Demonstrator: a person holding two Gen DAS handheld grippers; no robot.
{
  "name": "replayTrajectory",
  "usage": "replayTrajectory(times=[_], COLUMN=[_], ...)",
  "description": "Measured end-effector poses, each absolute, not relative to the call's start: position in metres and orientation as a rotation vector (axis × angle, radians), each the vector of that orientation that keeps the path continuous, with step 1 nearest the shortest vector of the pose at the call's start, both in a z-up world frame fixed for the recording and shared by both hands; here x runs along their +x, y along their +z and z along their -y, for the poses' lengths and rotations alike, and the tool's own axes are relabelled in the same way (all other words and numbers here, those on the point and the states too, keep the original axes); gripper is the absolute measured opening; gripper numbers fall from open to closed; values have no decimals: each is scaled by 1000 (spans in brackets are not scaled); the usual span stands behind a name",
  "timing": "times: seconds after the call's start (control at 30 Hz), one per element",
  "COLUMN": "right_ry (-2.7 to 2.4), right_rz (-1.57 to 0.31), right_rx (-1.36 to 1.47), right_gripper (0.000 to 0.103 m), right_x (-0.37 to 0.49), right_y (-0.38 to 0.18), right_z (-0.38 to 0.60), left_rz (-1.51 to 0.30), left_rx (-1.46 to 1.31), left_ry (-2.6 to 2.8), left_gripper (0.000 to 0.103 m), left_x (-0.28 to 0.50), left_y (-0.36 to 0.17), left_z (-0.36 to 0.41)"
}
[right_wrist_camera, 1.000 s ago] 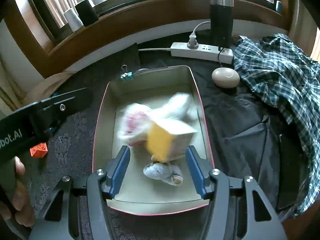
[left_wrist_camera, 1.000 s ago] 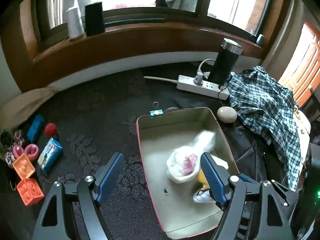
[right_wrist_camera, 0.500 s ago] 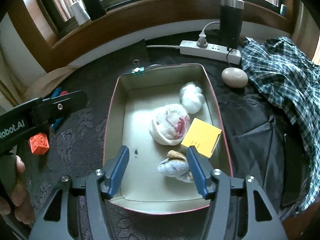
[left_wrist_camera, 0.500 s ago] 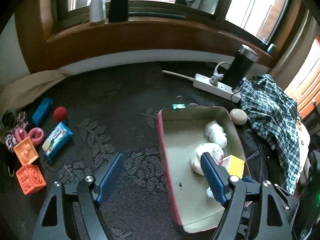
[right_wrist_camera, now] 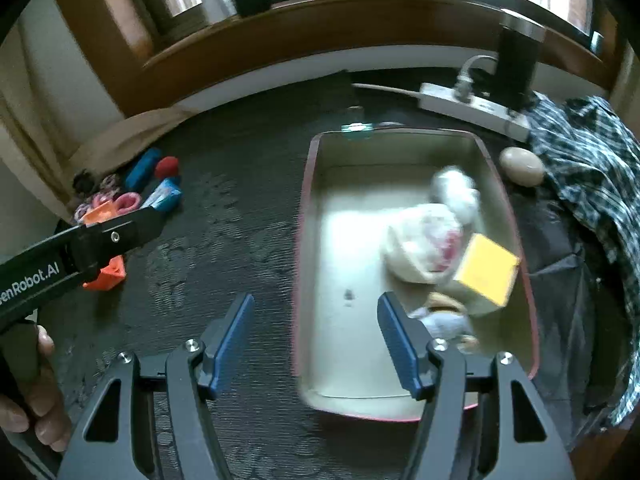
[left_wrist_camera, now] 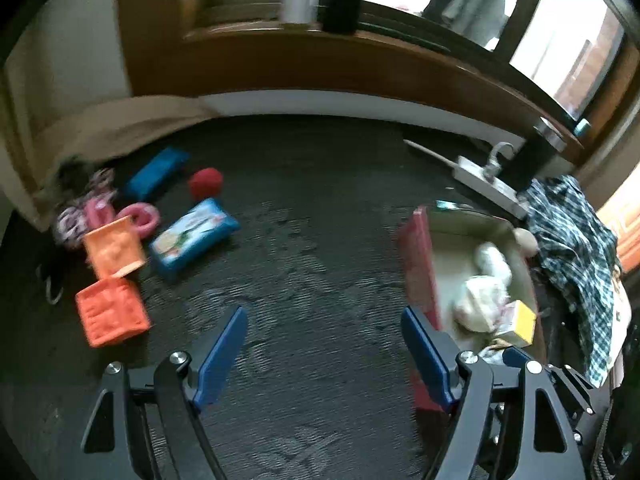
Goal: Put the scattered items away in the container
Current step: 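Move both grippers back toward the remaining toys by the curtain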
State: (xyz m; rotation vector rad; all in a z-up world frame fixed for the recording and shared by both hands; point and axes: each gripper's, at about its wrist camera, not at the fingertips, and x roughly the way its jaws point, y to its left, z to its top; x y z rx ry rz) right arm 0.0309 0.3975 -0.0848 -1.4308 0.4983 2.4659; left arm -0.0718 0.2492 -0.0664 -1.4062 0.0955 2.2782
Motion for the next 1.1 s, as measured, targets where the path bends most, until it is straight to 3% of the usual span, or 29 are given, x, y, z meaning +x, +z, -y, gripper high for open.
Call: replayTrajectory(times=[0.57,0.9,1.1], right_ry=[2585,2627,2655], right_rz=[-396,-359,-319], right_rx=[-1612,-1698,-1733], right_gripper=[72,73,78], right_x=[-29,-67,-96], right_y=[-105,-116,-124], right_z=[-272,-214,-184], left_rz=[101,142,175], left_rx=[-1592,-1635,-1667], left_ry=[2488,2514,2542], left_gripper=[81,81,81], left_x=[-111,-138,-162], left_y=[-91,-103,-113], left_z=[-69,-10,25])
